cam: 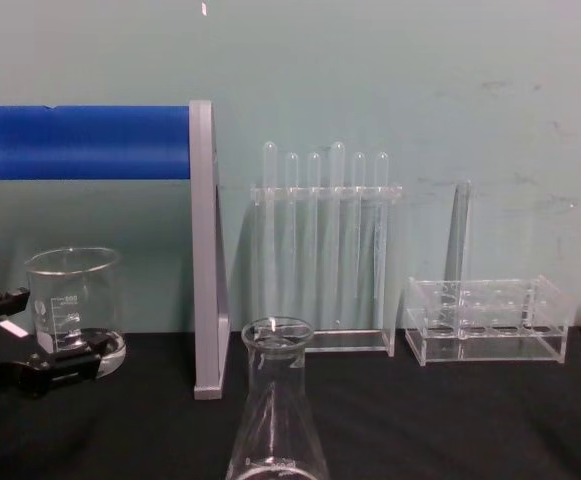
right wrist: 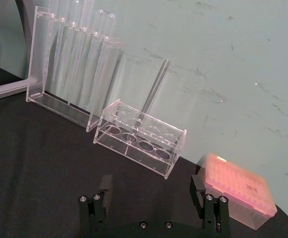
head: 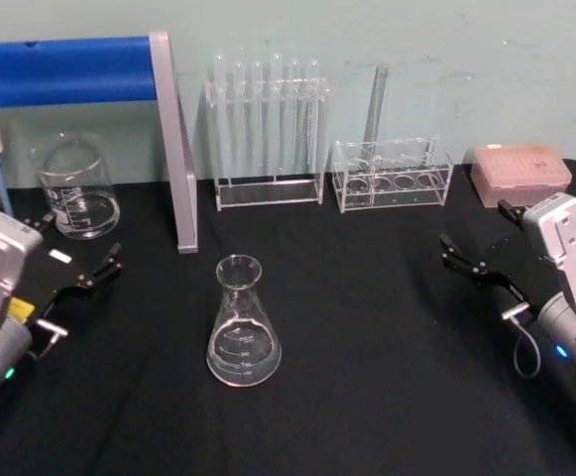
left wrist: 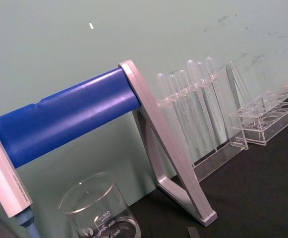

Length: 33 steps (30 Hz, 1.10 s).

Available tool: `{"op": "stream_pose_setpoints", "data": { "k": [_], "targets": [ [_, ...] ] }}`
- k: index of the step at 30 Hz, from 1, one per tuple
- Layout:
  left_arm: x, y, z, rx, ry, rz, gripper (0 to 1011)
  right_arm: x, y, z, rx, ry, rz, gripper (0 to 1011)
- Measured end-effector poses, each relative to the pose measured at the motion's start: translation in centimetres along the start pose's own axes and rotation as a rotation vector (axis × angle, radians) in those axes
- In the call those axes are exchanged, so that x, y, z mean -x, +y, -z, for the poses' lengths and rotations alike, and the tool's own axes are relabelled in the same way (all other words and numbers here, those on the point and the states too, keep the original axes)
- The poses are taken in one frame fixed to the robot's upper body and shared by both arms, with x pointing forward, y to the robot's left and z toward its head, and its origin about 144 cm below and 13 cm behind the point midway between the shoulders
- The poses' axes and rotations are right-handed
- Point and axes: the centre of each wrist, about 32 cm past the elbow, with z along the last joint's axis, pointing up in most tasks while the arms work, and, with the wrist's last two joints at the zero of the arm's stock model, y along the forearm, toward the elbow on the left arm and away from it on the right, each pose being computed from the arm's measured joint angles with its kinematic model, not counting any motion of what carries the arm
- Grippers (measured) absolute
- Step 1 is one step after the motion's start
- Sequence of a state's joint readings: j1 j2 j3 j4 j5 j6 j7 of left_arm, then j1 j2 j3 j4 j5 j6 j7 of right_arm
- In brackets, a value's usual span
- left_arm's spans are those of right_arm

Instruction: Grasp the erlenmeyer flask with one hand, shake it three times, then place it back.

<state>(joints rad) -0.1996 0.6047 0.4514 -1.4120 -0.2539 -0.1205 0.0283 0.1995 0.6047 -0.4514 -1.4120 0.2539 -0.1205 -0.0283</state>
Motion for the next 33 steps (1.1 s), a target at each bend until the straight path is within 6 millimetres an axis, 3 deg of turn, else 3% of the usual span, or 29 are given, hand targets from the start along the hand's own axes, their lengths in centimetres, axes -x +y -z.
{"op": "stream_pose_setpoints", "data": {
  "k": [16,25,33],
  "targets": [
    [0.0,0.0,0.0,0.000,0.000,0.000,1001,-0.4,-0.5,-0.5,-0.012,0.047,-0.058,1000],
    [0.0,0.0,0.0,0.000,0.000,0.000,1001,-1.0,-2.0,-2.0,-0.031,0.204,-0.269,1000],
    [0.0,0.0,0.0,0.000,0.000,0.000,1001,-0.4,-2.8,-2.7,-0.047,0.308,-0.455,1000]
  ]
}}
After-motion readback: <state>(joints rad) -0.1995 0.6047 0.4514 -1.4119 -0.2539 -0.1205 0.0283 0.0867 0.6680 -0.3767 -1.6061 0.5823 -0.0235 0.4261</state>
